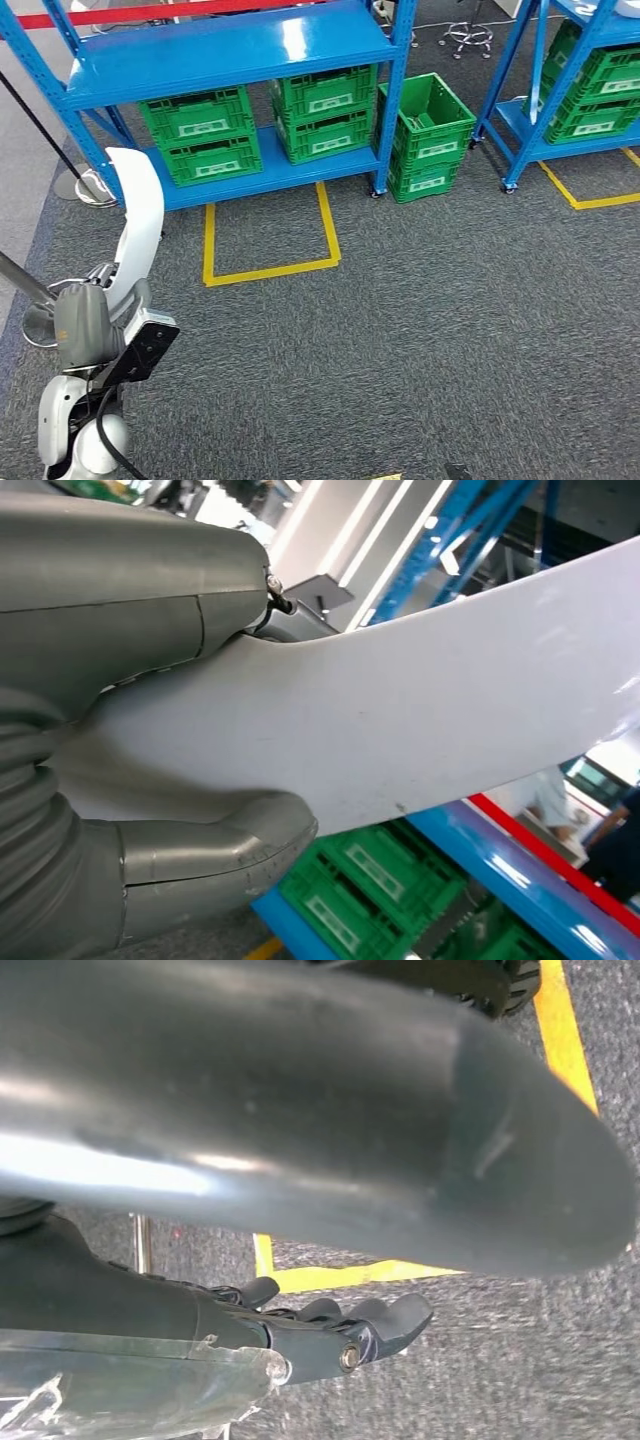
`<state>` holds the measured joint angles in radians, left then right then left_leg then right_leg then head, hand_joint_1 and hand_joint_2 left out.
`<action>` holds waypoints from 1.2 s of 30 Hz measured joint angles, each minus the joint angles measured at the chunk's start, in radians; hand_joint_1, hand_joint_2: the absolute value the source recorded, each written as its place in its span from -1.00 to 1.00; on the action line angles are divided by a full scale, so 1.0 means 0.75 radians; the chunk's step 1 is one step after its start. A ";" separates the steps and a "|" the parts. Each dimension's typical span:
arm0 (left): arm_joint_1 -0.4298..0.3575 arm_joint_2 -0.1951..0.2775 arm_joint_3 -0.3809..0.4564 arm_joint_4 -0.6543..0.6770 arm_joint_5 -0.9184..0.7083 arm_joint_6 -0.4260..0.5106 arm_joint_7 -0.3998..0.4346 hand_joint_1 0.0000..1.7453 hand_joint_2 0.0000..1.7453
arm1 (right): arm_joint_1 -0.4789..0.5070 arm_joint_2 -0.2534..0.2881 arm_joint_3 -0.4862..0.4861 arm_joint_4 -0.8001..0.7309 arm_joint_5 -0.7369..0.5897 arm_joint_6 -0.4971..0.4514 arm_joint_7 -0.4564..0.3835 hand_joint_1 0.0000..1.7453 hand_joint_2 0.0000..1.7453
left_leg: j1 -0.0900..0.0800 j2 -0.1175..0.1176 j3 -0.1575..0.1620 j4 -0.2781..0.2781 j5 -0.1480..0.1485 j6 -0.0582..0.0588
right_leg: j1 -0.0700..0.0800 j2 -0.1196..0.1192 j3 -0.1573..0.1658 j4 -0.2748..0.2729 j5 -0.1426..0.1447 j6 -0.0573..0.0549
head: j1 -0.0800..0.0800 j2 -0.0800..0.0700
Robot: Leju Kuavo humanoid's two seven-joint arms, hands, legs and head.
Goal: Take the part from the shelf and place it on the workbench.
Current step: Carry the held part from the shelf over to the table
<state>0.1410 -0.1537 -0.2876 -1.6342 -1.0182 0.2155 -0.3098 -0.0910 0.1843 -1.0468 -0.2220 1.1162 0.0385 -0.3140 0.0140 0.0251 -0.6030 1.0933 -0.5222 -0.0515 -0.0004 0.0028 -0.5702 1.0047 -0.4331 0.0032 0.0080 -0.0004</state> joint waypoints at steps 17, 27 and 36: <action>0.006 -0.014 0.024 -0.001 0.054 -0.008 -0.062 1.00 1.00 | 0.002 -0.012 -0.045 -0.002 -0.032 -0.063 -0.006 -1.00 -1.00 | 0.001 -0.001 0.085 -0.153 0.091 0.069 | -0.001 0.007 -0.234 0.376 -0.140 0.087 | 0.030 0.000; 0.008 -0.059 0.106 -0.003 0.166 -0.037 -0.116 1.00 1.00 | 0.007 0.001 -0.096 -0.010 -0.060 -0.097 0.015 -1.00 -1.00 | -0.004 0.085 0.097 -0.137 0.061 0.010 | -0.001 -0.034 -0.034 0.019 0.007 0.028 | 0.028 0.000; 0.059 -0.079 0.188 -0.030 0.219 -0.049 -0.189 1.00 1.00 | 0.013 0.028 -0.114 -0.012 -0.042 -0.106 0.054 -1.00 -1.00 | 0.001 -0.070 -0.002 0.048 0.031 0.010 | -0.004 0.116 -0.046 0.017 0.025 0.012 | 0.023 0.000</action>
<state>0.1855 -0.2127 -0.1469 -1.6569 -0.8537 0.1787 -0.4516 -0.0816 0.2054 -1.1323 -0.2307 1.0845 -0.0413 -0.2731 0.0145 -0.0275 -0.6048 1.1293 -0.4992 -0.0440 -0.0037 0.0900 -0.6043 1.0177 -0.4142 0.0122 0.0253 -0.0004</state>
